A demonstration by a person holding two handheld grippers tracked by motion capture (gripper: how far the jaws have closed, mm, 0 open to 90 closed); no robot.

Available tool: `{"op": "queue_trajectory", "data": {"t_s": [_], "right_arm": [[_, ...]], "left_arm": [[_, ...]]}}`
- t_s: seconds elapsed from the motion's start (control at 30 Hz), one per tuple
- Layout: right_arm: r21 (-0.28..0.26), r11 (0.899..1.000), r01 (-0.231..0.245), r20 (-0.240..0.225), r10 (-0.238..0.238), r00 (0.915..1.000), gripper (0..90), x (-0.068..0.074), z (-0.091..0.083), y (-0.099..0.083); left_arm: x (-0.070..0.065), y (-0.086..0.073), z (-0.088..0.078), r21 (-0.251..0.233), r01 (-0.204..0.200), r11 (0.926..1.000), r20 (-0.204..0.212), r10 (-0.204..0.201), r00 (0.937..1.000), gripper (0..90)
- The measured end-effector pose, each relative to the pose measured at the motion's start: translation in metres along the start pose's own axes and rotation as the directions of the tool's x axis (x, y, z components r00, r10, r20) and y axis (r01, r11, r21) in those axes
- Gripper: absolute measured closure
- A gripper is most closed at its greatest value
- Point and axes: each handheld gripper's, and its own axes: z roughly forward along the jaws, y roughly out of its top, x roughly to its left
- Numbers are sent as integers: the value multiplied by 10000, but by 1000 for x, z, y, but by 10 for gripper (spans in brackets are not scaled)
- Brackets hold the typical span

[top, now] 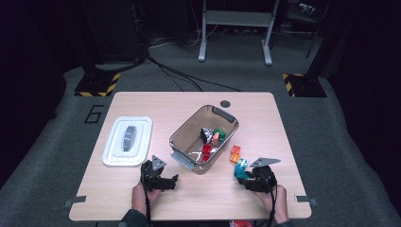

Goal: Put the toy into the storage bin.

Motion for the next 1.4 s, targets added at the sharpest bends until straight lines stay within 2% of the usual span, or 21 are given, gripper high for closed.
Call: {"op": "queue_trajectory", "data": {"t_s": [0.5,0.57,0.67,0.7,1.4], "right_arm": [[-360,9993,37,102,-33,9999,586,-10,-14,24],[-449,9990,70,136,-63,9999,586,-12,-15,29],[-581,9983,70,140,-62,9999,586,-16,-17,36],[-590,9983,22,169,-12,9999,586,-16,-18,37],[-1282,9917,73,395,-22,9992,586,-31,-40,86]], "left_arm": [[-1,0,0,-15,76,10000,13,-76,10000,54],[-1,0,1,-115,200,9997,-3,-200,9998,54],[-1,0,1,-105,188,9998,-1,-188,9998,54],[0,0,0,-5,64,10000,15,-64,10000,54],[0,0,0,-11,72,10000,13,-72,10000,54]]}}
